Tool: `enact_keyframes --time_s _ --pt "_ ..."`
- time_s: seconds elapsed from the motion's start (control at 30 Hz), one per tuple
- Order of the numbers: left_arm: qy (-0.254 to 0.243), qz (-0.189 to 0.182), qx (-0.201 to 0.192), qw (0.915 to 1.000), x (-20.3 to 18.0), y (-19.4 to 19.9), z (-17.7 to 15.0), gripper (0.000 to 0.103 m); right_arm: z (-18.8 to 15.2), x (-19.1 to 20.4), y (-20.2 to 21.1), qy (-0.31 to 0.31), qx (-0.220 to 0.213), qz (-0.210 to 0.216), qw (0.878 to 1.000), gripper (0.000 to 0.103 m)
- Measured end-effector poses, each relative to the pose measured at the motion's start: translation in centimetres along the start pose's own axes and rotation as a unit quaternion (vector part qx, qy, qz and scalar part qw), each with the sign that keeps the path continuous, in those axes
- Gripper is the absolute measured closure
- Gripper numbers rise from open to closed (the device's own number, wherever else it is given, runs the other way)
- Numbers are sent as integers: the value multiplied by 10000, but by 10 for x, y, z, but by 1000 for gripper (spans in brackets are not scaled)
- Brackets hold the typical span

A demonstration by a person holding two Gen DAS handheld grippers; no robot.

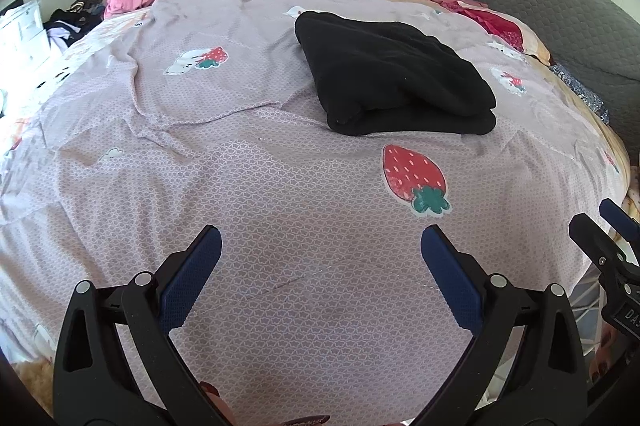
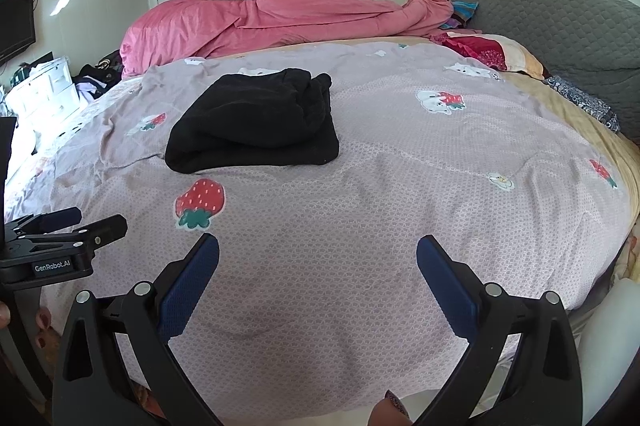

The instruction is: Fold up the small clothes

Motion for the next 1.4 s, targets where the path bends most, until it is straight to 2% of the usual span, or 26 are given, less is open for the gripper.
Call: enact_keyframes --time_s 0.87,1.4 --pt "-67 -15 -8 10000 -1 4 -1 9 -1 -2 0 -2 63 -118 9999 4" --pt "-129 -32 67 9999 2 9 4 9 -5 -28 8 -134 137 -590 9981 4"
Point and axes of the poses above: each gripper's, at about its wrist camera, not at the fingertips, and y roughly against the way its jaws point, x to its left, z to its top, the point moved 3 cm from there along -y, roughly the way its jaws point, and after that the axes turned 8 degrees about -x, right-handed, at the moved point
